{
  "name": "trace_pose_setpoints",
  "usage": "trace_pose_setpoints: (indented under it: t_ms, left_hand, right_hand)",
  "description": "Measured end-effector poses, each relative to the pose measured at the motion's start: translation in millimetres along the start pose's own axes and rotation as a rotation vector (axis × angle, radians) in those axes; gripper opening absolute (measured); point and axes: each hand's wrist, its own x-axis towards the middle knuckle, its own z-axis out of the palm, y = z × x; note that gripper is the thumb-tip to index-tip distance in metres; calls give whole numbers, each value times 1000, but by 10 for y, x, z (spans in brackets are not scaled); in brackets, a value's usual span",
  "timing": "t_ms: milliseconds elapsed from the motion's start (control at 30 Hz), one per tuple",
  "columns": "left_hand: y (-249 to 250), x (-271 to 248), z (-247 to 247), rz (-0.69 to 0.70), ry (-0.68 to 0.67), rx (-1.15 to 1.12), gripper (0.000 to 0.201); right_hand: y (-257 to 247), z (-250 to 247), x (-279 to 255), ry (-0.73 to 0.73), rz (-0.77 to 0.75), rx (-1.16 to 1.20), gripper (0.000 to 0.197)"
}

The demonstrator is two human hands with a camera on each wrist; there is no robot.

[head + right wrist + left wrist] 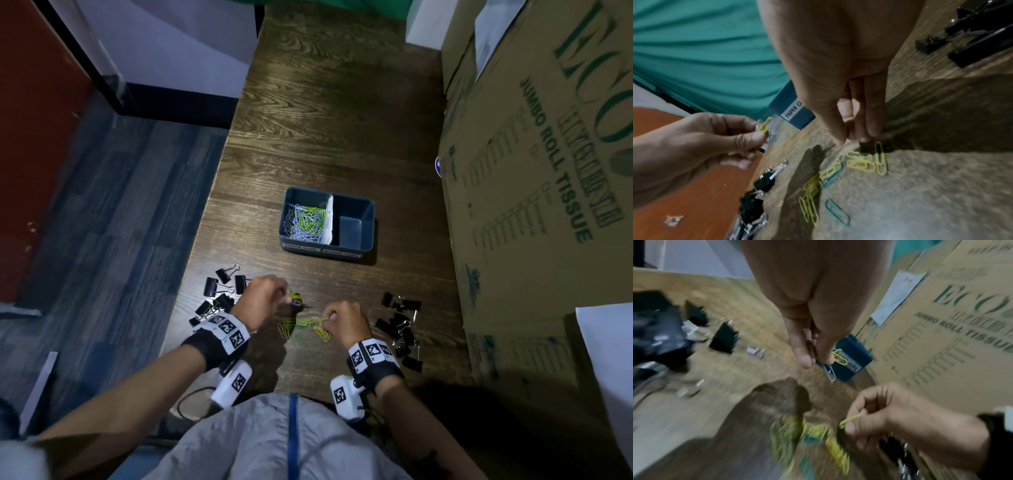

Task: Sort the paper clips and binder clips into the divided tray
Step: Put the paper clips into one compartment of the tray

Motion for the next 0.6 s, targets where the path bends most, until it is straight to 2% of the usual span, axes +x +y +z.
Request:
trace_pose_setpoints:
  t_ms: [133, 233, 300, 367, 500, 600]
  left_hand:
    - [382, 372, -411, 77, 187, 6, 5]
    - [600, 710, -630, 96, 314, -5, 8]
    - [655, 860, -699, 89, 354, 0, 16]
    - [634, 905, -688, 82, 349, 55, 24]
    - [477, 688, -462, 117, 292, 255, 19]
    - [263, 423, -267, 60, 123, 273, 21]
  right_hand:
    - [-166, -241, 19, 44, 7, 47, 10]
    - [-386, -521, 124, 110, -74, 78, 11]
    - [-565, -740, 220, 164, -119, 82, 14]
    - [-755, -958, 320, 216, -157, 73, 16]
    - [-1060, -1272, 496, 291, -219, 88, 5]
    - [-1111, -1317, 552, 318, -235, 68, 28]
